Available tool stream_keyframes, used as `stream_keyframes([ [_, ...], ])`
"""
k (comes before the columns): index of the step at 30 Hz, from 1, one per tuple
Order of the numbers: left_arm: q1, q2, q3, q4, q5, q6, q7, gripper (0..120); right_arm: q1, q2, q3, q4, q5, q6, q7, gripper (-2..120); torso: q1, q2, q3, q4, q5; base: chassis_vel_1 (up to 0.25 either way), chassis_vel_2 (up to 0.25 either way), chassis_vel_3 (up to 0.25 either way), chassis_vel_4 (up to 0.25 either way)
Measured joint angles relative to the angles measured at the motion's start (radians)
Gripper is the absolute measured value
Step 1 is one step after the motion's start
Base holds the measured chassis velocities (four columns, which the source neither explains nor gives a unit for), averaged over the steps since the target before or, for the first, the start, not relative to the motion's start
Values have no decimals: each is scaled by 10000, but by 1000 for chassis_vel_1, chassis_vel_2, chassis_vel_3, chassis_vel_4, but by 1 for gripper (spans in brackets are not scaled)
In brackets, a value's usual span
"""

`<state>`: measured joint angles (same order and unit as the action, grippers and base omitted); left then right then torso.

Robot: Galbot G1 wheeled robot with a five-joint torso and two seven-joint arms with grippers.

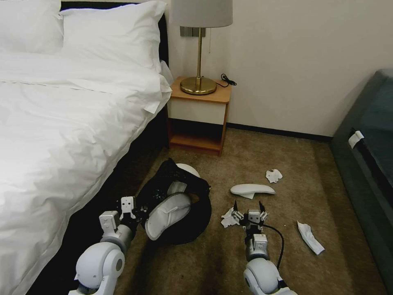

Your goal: Pick up the trash bin, then pick up the garbage on the floor and place it into the trash bin.

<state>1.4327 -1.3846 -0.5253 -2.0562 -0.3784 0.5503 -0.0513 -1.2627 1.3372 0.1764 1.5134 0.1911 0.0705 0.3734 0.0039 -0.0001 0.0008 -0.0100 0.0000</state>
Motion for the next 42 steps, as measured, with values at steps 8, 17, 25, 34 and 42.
stream_keyframes([
  [8, -39, -6, 154, -89, -247, 492, -253, 0, 732, 99, -185, -888, 483, -450, -203, 100, 0, 0, 0, -3, 0, 0, 0, 0, 0],
  [17, 239, -15, 233, -123, -301, 489, -93, 0, 1711, 316, -269, -2613, 17, 18, -218, 100, 0, 0, 0, -2, 0, 0, 0, 0, 0],
  [25, 340, -105, 207, -182, -303, 427, -122, 0, 2203, 500, -345, -3265, 380, -109, -773, 100, 1, 1, 0, -2, 0, 0, 0, 0, 0],
  [34, 371, -186, 161, -204, 48, 344, -18, 0, 2794, 704, -533, -4141, 584, -279, -1177, 100, 0, 0, 0, -2, 0, 0, 0, 0, 0],
  [42, 361, -315, 185, -156, 221, 328, -14, 0, 3271, 907, -537, -5103, 588, -279, -1427, 100, 1, 0, -1, -2, 0, 0, 0, 0, 0],
])
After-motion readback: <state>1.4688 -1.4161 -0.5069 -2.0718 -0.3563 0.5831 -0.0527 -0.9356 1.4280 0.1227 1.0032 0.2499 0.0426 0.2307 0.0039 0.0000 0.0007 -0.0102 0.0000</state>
